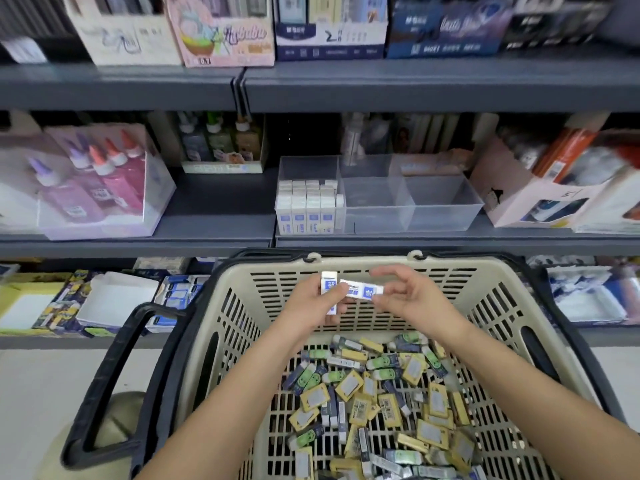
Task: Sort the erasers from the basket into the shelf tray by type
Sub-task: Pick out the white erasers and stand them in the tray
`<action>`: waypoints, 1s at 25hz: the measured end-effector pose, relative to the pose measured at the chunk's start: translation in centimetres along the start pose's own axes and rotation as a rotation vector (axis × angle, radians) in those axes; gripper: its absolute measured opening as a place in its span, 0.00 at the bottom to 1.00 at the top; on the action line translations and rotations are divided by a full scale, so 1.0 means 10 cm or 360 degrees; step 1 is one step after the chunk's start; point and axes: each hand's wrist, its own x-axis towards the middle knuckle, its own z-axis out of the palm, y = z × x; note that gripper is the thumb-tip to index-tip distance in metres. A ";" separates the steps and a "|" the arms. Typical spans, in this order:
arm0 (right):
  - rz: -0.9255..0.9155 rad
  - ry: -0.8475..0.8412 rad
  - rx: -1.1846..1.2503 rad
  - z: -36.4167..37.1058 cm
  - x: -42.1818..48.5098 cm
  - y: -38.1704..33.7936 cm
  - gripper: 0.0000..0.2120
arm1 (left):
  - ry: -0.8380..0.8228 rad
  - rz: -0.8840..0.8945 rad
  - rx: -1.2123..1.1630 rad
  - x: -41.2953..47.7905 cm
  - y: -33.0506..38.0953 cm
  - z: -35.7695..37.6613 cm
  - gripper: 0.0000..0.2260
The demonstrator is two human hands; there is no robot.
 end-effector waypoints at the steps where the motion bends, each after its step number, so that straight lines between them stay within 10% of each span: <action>1: -0.0110 0.0050 -0.0005 -0.02 0.02 -0.08 0.15 | 0.0009 0.0052 -0.0018 0.00 0.09 -0.01 0.02; 12: -0.0421 0.0766 -0.0597 -0.28 1.12 -0.85 0.07 | 0.0553 0.0505 0.0109 0.32 0.59 -0.31 0.06; 25: -0.0172 -0.0023 -0.1578 -0.12 1.68 -1.05 0.13 | 0.0499 0.0552 0.0046 0.43 0.49 -0.37 0.05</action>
